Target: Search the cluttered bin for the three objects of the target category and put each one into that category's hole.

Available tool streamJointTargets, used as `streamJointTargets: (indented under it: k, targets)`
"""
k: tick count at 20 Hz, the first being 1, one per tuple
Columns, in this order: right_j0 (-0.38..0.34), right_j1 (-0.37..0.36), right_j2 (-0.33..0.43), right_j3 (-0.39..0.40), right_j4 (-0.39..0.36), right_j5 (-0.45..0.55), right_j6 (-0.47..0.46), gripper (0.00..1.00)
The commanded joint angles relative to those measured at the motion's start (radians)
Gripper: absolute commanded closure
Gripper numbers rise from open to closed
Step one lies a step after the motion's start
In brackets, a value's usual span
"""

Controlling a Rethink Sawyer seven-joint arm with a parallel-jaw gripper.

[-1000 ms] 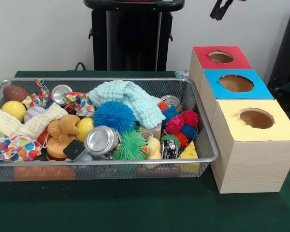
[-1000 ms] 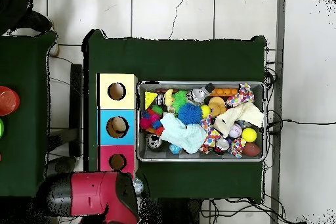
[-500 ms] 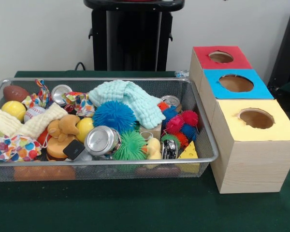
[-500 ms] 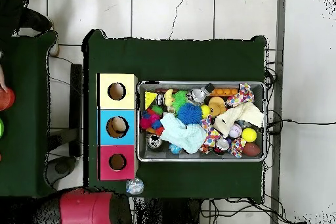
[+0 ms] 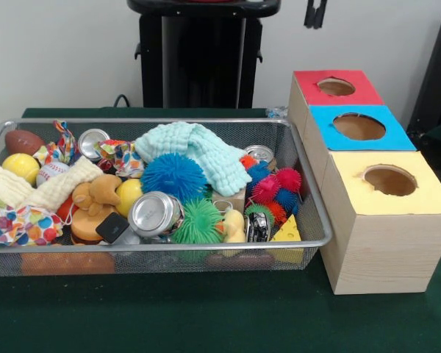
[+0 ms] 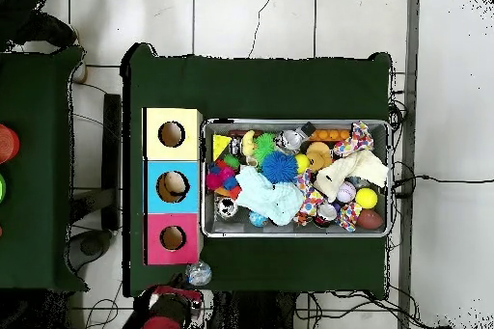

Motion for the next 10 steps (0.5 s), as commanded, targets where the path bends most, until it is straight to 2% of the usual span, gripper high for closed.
streamJointTargets:
  k: [1,4,8,10]
  targets:
    - [-0.171,0.241,0.231,0.285,-0.185,-0.407,0.248,1.0]
    - [-0.208,0.392,0.175,0.245,-0.336,-0.549,0.3,1.0]
    - [-0.31,0.459,0.104,0.233,-0.489,-0.595,0.256,1.0]
    - [-0.347,0.517,0.073,0.213,-0.566,-0.656,0.255,1.0]
